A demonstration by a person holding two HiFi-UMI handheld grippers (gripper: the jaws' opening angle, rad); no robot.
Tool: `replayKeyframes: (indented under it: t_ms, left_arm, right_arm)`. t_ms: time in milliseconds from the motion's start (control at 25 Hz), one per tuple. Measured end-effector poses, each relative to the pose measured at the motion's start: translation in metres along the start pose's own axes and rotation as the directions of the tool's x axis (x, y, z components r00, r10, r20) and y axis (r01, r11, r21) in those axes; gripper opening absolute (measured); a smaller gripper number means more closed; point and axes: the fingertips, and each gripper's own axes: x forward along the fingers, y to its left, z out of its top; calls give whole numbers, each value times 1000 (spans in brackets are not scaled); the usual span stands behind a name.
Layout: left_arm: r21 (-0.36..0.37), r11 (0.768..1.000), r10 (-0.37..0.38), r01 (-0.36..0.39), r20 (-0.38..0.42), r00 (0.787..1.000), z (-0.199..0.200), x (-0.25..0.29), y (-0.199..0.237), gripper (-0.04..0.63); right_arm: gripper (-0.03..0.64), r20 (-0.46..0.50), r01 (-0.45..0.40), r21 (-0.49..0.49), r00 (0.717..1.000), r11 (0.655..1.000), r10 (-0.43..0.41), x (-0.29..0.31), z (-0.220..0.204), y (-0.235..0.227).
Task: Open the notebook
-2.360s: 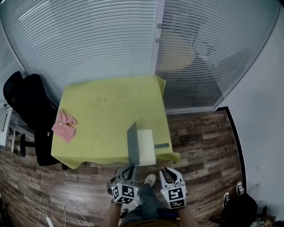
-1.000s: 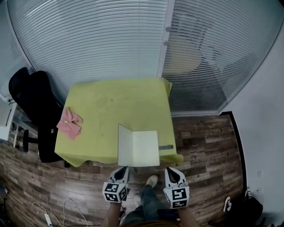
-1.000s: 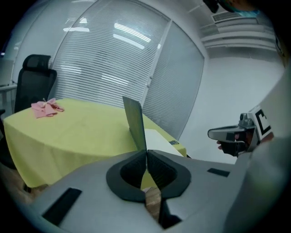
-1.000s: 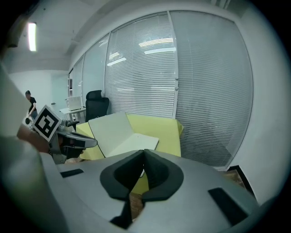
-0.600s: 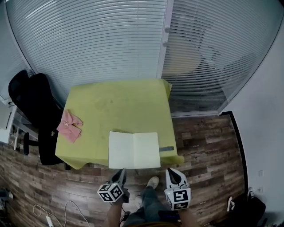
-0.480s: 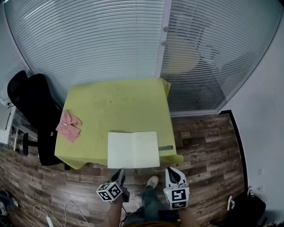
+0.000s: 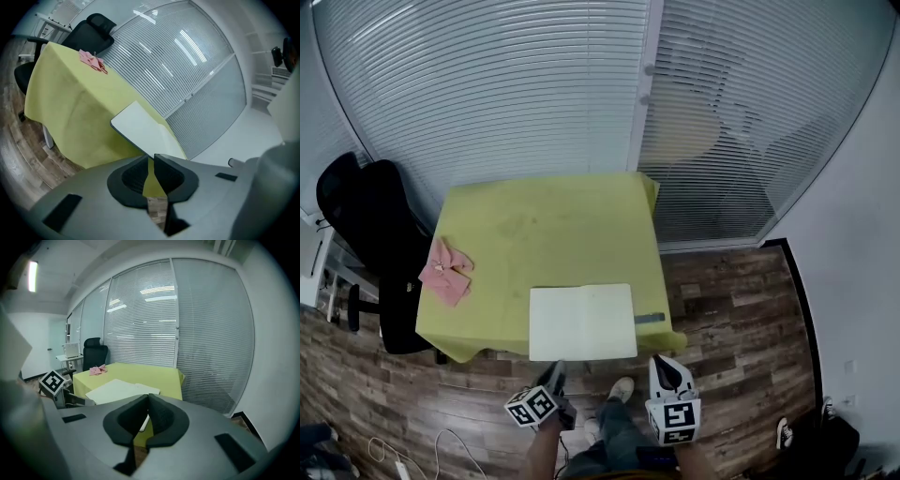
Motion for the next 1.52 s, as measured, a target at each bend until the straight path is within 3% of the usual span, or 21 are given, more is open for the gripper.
replayKeyframes:
  t_ms: [240, 480, 640, 760, 840, 960, 1200, 1320, 1520]
  left_arm:
    - [-43, 999, 12, -12, -8, 1000, -3, 5, 7, 71]
    - [12, 999, 53, -53, -11, 999, -1, 2, 6, 81]
    - [25, 994, 102, -103, 15, 995, 7, -5, 11, 177]
    - [96, 987, 126, -131, 59, 990, 18, -21, 7, 180]
    - [205, 968, 129, -145, 89, 988, 29, -31, -3, 172]
    - [366, 921, 95, -135, 124, 988, 46, -42, -29, 129]
    - [578, 812, -13, -80, 156, 988, 70, -65, -96, 57]
    - [626, 777, -41, -74, 168, 985, 77, -78, -120, 29]
    - [639, 766, -81, -67, 200, 976, 93, -92, -146, 25]
  right_arm:
    - [12, 14, -16, 20, 1000, 1000, 16, 2, 4, 3]
    - [12, 17, -12, 38, 1000, 999, 11, 2, 2, 2]
    - [12, 26, -15, 53, 1000, 999, 13, 2, 0, 4]
    - [12, 36, -14, 55, 999, 998, 12, -3, -1, 10]
    - [12, 45, -10, 52, 999, 999, 8, -7, 2, 13]
    - [12, 67, -8, 36, 998, 999, 5, -13, 9, 20]
    - [12, 118, -1, 11, 993, 1000, 0, -26, 29, 35]
    - [12, 149, -3, 4, 989, 1000, 2, -36, 44, 43]
    - [12, 195, 6, -16, 981, 1000, -2, -48, 63, 49]
